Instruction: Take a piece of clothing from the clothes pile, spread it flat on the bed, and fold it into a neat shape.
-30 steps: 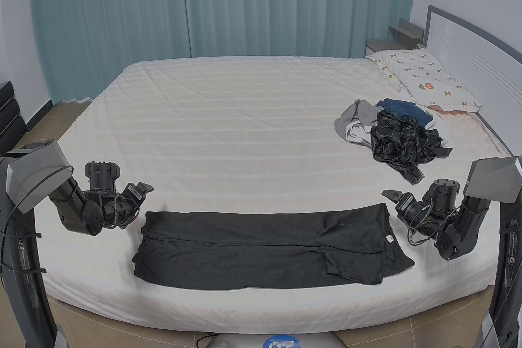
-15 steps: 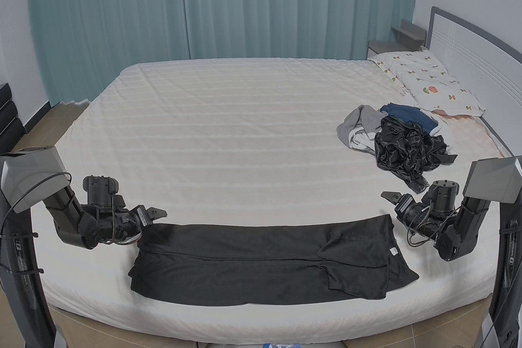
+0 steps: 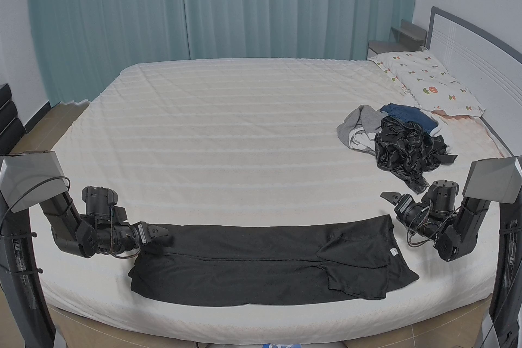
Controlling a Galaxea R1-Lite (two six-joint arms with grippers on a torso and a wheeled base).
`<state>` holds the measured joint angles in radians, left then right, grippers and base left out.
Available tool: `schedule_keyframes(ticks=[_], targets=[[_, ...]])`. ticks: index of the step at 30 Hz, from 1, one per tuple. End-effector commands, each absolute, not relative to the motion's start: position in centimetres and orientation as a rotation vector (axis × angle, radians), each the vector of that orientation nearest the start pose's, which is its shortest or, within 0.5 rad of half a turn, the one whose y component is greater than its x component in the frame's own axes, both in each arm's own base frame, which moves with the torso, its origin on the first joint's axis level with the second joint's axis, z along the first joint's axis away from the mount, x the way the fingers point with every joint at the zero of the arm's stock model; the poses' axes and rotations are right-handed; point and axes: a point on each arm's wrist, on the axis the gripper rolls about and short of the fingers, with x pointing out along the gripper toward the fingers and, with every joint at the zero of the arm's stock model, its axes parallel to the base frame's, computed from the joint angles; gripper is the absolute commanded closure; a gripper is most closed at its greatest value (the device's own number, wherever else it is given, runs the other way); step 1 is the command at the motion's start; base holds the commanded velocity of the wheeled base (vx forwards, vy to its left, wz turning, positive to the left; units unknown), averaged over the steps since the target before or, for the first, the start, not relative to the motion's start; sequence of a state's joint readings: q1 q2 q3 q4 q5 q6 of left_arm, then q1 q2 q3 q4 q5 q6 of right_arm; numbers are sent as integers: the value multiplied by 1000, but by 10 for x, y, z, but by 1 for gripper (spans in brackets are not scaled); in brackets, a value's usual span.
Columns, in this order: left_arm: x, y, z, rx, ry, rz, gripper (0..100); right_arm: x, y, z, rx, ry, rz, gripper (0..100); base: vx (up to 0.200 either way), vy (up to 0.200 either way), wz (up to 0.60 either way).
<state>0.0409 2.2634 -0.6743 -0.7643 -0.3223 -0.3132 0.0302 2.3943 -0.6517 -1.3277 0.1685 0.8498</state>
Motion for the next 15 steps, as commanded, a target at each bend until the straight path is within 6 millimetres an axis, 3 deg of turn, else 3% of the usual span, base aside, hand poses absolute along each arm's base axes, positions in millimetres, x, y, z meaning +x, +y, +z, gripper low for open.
schedule_keyframes(ticks=[1,13,14,15], targets=[[324,6,-23,-404,878,-177,0,357,15,-24,863,477,7,0,0,0,0],[320,6,-28,-366,887,-243,0,356,17,-24,863,486,13,0,0,0,0],[320,7,-28,-366,887,-241,100,356,17,-24,863,486,13,0,0,0,0],[320,7,-28,-366,886,-241,100,356,17,-24,863,486,13,0,0,0,0]])
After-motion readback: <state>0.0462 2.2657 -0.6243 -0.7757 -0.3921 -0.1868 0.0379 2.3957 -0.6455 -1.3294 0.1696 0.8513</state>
